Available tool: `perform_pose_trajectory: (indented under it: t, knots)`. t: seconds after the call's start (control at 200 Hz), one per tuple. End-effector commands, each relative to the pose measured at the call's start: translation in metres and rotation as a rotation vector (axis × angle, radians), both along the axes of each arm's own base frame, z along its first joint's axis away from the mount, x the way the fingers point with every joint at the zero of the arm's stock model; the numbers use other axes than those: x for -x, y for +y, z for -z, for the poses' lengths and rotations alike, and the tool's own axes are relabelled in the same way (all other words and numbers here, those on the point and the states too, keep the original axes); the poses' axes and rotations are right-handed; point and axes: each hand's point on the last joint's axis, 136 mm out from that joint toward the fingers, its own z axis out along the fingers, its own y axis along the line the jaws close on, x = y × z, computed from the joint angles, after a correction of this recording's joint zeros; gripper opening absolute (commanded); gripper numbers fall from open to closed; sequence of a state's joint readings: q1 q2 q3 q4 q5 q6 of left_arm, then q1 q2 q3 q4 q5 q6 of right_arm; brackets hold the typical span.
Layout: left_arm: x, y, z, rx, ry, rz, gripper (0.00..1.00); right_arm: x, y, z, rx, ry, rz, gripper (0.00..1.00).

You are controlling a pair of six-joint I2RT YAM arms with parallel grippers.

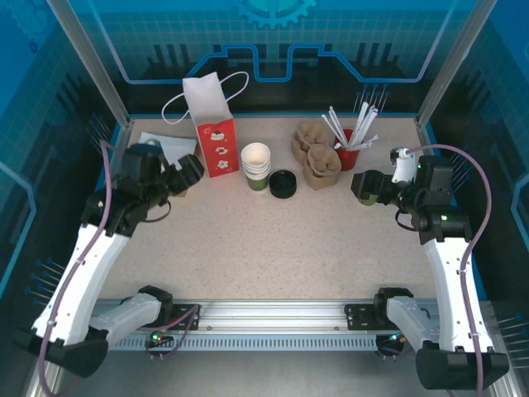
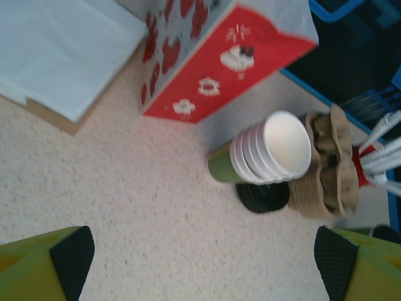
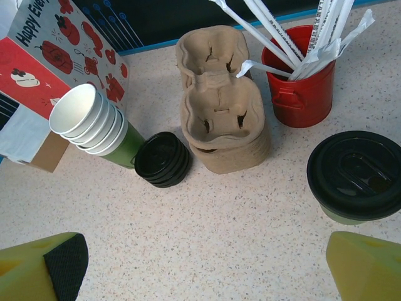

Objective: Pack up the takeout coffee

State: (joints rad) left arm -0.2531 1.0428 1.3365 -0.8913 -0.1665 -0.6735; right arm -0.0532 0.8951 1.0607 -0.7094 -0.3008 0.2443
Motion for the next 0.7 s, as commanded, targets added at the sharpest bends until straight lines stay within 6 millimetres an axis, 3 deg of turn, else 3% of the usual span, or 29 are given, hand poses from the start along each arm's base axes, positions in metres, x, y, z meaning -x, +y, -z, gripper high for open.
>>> perform_pose_trajectory:
  t: [0.0, 0.225, 0.43, 0.695]
  knots:
    - [-0.017, 0.008, -0.006, -0.046, 0.042, 0.034, 0.92, 0.0, 0.006, -0.001, -0.024, -0.005, -0.023, 1.0]
    - [-0.085, 0.024, -0.022, -0.14, 0.059, 0.0, 0.82, 0.003, 0.006, 0.006, -0.006, 0.016, -0.025, 1.0]
    - [-0.147, 0.035, -0.033, -0.274, 0.067, -0.029, 0.81, 0.006, 0.004, 0.01, 0.011, 0.03, -0.019, 1.0]
    - [-0.211, 0.045, -0.015, -0.383, 0.104, -0.073, 0.81, 0.007, 0.006, 0.018, 0.007, 0.043, -0.025, 1.0]
